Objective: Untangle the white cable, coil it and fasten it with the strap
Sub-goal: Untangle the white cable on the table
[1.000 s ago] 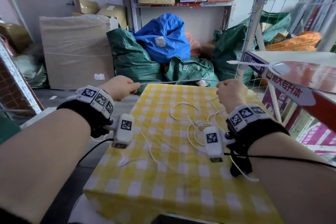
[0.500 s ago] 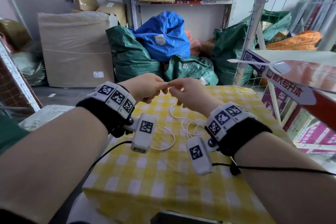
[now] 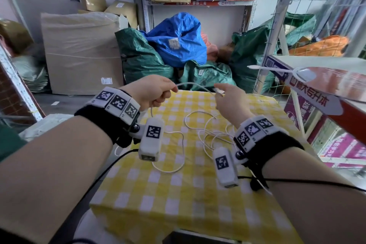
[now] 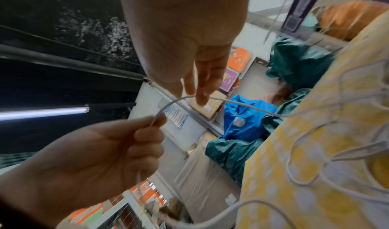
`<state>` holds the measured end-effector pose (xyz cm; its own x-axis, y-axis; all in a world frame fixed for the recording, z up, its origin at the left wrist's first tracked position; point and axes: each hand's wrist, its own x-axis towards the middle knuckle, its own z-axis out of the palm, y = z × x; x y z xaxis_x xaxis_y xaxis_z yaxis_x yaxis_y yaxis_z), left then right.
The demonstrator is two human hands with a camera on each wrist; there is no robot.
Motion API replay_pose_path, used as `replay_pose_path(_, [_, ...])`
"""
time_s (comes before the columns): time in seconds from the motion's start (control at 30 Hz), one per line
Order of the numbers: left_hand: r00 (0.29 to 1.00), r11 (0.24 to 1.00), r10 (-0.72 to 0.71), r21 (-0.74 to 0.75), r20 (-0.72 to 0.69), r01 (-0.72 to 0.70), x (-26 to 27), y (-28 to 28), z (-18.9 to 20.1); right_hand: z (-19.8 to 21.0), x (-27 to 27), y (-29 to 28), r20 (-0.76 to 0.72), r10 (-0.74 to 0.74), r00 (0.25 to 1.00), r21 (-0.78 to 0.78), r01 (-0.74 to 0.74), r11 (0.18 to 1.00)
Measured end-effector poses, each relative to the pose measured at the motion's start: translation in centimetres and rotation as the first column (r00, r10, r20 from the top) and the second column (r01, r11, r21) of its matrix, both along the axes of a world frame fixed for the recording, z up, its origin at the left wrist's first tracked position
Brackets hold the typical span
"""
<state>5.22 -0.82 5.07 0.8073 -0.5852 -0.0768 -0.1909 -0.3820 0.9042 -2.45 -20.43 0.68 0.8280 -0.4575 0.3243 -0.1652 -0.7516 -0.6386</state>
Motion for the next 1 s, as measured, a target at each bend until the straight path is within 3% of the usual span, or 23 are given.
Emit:
replay_pose_path(0.1, [0.994, 0.994, -0.107, -0.008, -0.008, 0.107, -1.1, -1.3, -0.2, 1.1, -0.3, 3.2, 0.153, 0.284, 0.946, -0.052, -0.280, 0.959])
replay_pose_path(0.17, [0.991, 0.990, -0.134, -0.040, 0.001, 0.134, -1.4, -1.6, -0.2, 1.3, -0.2, 4.2, 0.162, 0.362, 0.918, -0.097, -0.351, 0.931])
replay_pose_path(0.27, [0.997, 0.994, -0.076, -0.080, -0.006, 0.076, -0.9, -0.9, 0.0, 1.3, -0.2, 3.6, 0.165, 0.298, 0.940, -0.110, -0.283, 0.953])
replay_pose_path(0.43, [0.980, 0.949, 0.132, -0.269, -0.146, -0.167, 0.8, 1.5, 0.3, 0.0, 0.2, -0.5, -0.022, -0.068, 0.997, 0.017, 0.068, 0.998])
replay_pose_path(0.57, [0.971, 0.927, 0.089, -0.338, -0.221, -0.162, 0.9, 2.1, 0.4, -1.0, 0.1, -2.2, -0.190, -0.180, 0.965, 0.009, 0.185, 0.983])
replay_pose_path(0.63, [0.980, 0.957, 0.027, -0.278, -0.198, -0.083, 0.5, 1.9, 0.4, -0.6, -0.2, -1.4, -0.163, -0.145, 0.976, 0.004, 0.148, 0.989])
replay_pose_path(0.7, [0.984, 0.977, -0.050, -0.211, -0.169, 0.013, -0.1, 1.3, 0.4, 0.2, -0.5, 0.4, -0.027, 0.002, 1.000, 0.052, -0.001, 0.999])
replay_pose_path(0.77, [0.981, 0.977, -0.133, -0.185, -0.141, 0.106, -0.7, 0.5, 0.4, 1.2, -0.8, 2.8, 0.088, 0.202, 0.975, 0.084, -0.209, 0.974])
replay_pose_path(0.83, [0.980, 0.969, -0.172, -0.197, -0.096, 0.151, -1.1, -0.3, 0.4, 1.7, -0.7, 4.3, 0.137, 0.314, 0.940, 0.028, -0.320, 0.947])
replay_pose_path(0.9, [0.988, 0.968, -0.140, -0.221, -0.067, 0.122, -1.2, -0.5, 0.6, 1.9, -0.7, 4.3, 0.173, 0.293, 0.941, -0.007, -0.296, 0.955])
replay_pose_path(1.0, [0.998, 0.973, -0.036, -0.230, -0.044, 0.024, -0.5, 0.5, 0.7, 1.3, -0.6, 2.2, 0.166, 0.132, 0.977, 0.030, -0.139, 0.990])
